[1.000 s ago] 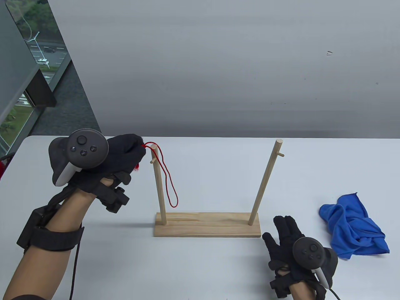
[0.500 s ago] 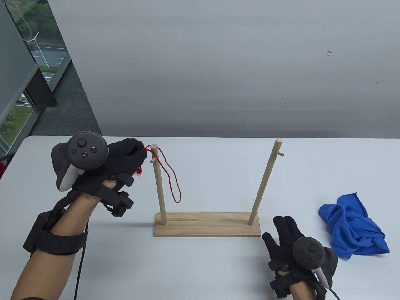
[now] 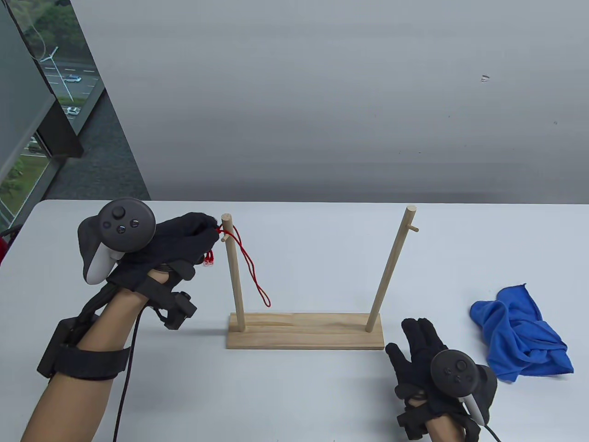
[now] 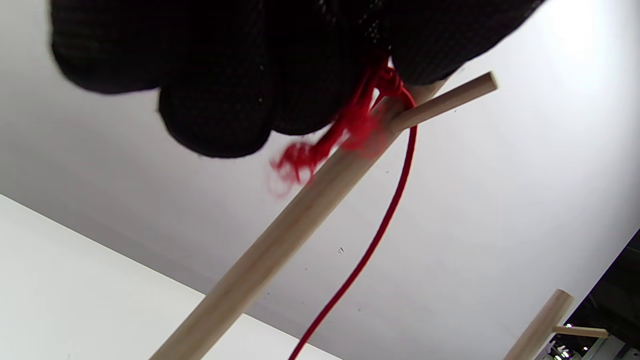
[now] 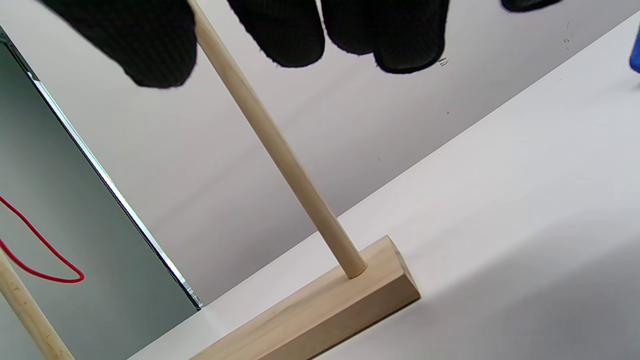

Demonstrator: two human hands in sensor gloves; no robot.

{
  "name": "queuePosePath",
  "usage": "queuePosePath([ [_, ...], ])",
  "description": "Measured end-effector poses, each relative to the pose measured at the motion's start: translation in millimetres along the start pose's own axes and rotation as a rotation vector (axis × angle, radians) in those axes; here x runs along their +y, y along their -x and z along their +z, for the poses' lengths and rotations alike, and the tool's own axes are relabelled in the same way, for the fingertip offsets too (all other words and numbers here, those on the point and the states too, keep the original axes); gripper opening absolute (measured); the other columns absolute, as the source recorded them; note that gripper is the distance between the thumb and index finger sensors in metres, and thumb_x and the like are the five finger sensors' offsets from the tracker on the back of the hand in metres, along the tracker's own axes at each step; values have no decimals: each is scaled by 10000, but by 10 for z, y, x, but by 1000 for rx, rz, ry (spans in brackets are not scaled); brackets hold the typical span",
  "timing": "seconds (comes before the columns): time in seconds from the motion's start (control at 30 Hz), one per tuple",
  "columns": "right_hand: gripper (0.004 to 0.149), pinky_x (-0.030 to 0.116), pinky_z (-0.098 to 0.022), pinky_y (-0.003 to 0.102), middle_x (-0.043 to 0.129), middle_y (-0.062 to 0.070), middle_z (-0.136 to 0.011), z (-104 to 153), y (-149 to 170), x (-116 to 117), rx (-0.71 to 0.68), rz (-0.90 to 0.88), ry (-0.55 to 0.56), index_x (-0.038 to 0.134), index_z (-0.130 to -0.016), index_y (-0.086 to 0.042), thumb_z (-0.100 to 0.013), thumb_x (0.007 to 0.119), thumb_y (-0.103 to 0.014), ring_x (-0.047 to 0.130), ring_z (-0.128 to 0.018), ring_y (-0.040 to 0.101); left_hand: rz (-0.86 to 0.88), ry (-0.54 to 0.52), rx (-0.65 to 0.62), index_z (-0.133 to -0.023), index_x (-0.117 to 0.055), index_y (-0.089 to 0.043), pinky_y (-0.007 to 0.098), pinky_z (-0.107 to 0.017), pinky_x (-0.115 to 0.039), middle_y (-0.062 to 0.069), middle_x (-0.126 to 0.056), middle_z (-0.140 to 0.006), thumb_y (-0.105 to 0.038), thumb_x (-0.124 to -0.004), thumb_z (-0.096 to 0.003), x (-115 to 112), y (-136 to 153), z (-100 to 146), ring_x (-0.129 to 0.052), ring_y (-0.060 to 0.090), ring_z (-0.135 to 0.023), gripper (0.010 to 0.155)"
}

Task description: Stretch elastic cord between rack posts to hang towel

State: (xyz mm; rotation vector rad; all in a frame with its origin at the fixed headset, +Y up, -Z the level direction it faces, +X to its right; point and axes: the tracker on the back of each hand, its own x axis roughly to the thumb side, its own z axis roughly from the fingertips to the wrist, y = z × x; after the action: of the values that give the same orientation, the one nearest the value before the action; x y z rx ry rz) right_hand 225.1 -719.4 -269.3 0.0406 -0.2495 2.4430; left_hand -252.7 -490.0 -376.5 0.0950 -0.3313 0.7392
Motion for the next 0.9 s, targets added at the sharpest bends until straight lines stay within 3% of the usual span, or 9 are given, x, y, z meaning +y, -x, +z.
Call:
queuePosePath([
  [0.27, 715, 393, -597, 741, 379, 233, -1046, 5, 0, 3, 4, 3, -1, 485, -1017, -103, -472, 707, -509, 547, -963, 467, 113, -63, -14, -920, -817, -208, 452, -391, -881, 30, -997, -761, -669, -731, -458, -5, 186, 117, -1044, 356, -555, 658],
  [0.43, 714, 394, -597, 741, 381, 232, -1046, 5, -9, 19, 4, 4, -10, 485, -1017, -104, -472, 707, -508, 546, -963, 467, 199, -110, -4, -968, -777, -211, 548, -539, -804, 78, -930, -902, -700, -696, -463, -43, 388, 219, -958, 417, -751, 707],
  [0.67, 714, 395, -596, 741, 381, 232, -1046, 3, -14, 33, 4, 7, -17, 483, -1018, -104, -472, 707, -508, 547, -962, 469, 286, -103, 55, -998, -749, -210, 617, -637, -698, 106, -873, -982, -652, -755, -461, -269, 734, 347, -875, 446, -862, 696],
  [0.9, 714, 397, -596, 741, 381, 232, -1046, 3, -19, 43, 4, 10, -22, 485, -1017, -103, -472, 708, -507, 547, -963, 469, 290, -125, 95, -966, -779, -190, 623, -639, -692, 103, -891, -960, -563, -818, -449, -583, 1001, 412, -892, 433, -848, 638],
])
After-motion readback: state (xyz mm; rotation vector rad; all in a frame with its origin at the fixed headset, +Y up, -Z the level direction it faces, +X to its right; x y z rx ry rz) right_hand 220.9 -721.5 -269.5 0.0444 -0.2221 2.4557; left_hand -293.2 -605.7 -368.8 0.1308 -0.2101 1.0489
